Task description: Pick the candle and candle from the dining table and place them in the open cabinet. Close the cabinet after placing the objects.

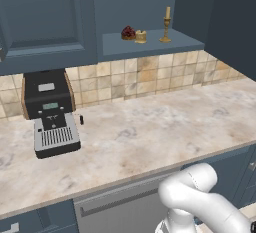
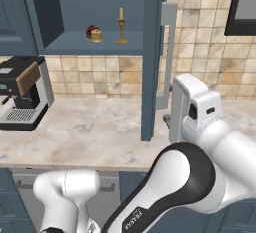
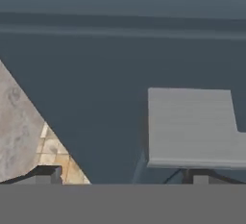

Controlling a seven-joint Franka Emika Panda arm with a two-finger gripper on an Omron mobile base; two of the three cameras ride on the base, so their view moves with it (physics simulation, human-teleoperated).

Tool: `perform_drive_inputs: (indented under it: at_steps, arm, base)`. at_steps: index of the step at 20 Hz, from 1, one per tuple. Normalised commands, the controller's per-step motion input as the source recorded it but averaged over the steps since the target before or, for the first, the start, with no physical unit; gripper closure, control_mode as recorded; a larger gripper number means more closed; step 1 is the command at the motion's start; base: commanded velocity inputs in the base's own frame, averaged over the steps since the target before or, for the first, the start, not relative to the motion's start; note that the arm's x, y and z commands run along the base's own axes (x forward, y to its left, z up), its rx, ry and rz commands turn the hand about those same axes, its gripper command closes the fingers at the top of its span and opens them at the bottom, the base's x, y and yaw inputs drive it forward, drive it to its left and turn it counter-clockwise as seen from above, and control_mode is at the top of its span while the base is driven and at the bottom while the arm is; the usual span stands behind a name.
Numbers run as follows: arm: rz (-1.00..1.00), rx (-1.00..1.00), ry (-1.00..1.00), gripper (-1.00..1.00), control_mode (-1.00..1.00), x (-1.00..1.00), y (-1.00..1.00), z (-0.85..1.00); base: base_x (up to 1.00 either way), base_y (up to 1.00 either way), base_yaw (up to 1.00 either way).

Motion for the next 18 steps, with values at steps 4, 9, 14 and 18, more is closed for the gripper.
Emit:
perform_drive_inputs:
  at_steps: [4,9,14,18]
  arm:
    - [0.12,0.0,-0.11,-1.0,-1.0,-0.18,0.65,0.0]
    - [0.11,0.0,-0.13,-1.0,-1.0,-0.21,0.62,0.09]
    - [0.01,0.0,-0.1,-1.0,-1.0,-0.03,0.65,0.16]
    - [0.0,-0.02,-0.08,-1.0,-1.0,0.03,0.66,0.1]
  base:
    - [0.0,0.0,0.0]
    - [0.0,0.0,0.0]
    - [0.0,0.0,0.0]
    - [0.0,0.0,0.0]
